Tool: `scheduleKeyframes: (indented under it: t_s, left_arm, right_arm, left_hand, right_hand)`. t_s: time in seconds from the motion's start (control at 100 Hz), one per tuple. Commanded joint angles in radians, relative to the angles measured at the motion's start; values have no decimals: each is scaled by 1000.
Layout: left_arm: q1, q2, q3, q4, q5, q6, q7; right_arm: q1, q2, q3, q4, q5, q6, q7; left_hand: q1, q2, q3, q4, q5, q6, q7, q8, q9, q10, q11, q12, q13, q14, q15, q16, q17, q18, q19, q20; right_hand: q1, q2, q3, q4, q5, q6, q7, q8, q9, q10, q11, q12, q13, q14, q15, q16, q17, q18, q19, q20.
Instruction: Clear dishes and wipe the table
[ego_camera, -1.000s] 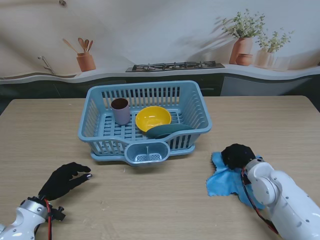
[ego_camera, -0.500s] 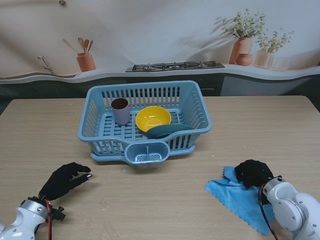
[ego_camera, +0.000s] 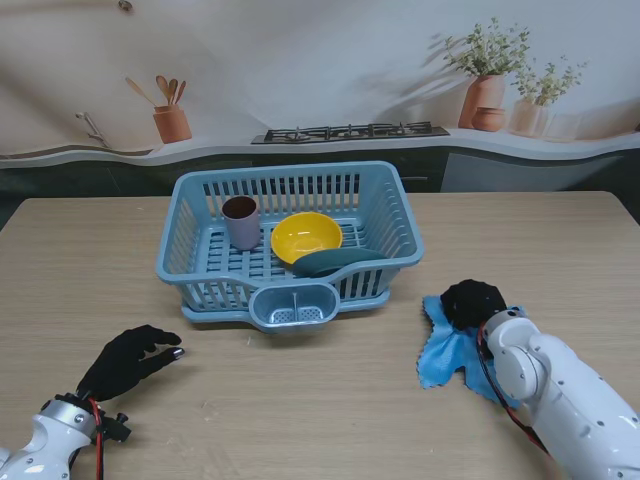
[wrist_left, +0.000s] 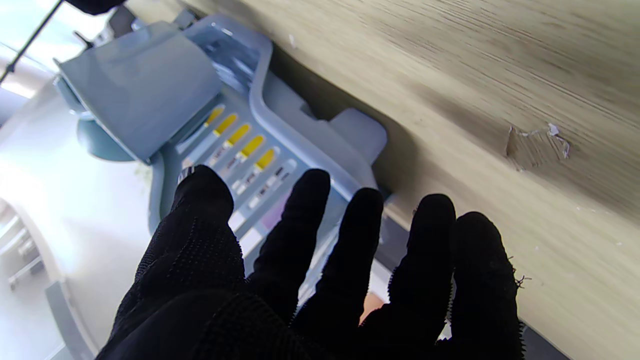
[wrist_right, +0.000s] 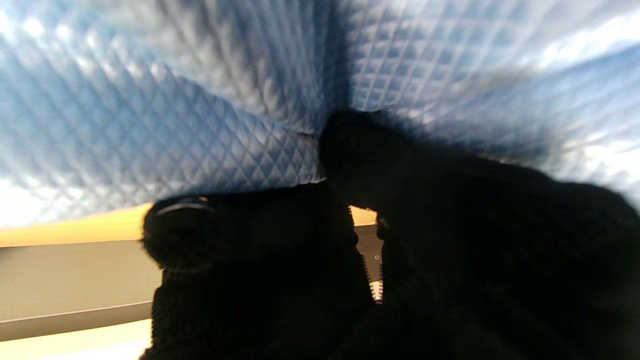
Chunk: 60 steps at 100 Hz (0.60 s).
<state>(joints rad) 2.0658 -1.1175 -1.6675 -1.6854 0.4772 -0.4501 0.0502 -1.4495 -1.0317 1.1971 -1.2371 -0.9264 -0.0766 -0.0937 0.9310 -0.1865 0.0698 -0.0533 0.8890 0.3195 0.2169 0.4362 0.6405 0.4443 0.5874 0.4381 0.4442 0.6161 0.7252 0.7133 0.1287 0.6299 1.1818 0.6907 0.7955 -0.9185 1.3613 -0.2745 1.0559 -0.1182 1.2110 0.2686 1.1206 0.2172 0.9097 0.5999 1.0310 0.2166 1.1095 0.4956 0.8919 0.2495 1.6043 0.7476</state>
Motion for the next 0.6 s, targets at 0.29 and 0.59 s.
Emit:
scheduleKeyframes:
  t_s: [0.29,0.59]
  left_arm:
    - [3,-3,2,-4,2,6,-6]
    - [9,-4,0,-4,3,-3,0]
  right_arm:
    - [30,-12,-44,55,-15,19,39]
    - [-162,5,154,-61,-94,-108,66]
  left_hand:
    - [23,17,32,19,-14,-23,1,7,-5,-32,-2,-20,11,-11,-5,-1,-8,-13,-14,-15]
    - [21,16,34,19,-13,-24,1,7,-4,-30,-1,-20,13,-13,-4,0,-8,-13,-14,-15]
  right_hand:
    - [66,28,20,4,7,69,-73,-46,8,-74,-159,-116,15,7,18,-7,-22,-104,-11,14]
    - [66,27,20,4,5,73,-72,-46,7,-72,-159,-117,16,9,19,-7,-22,-101,-8,14]
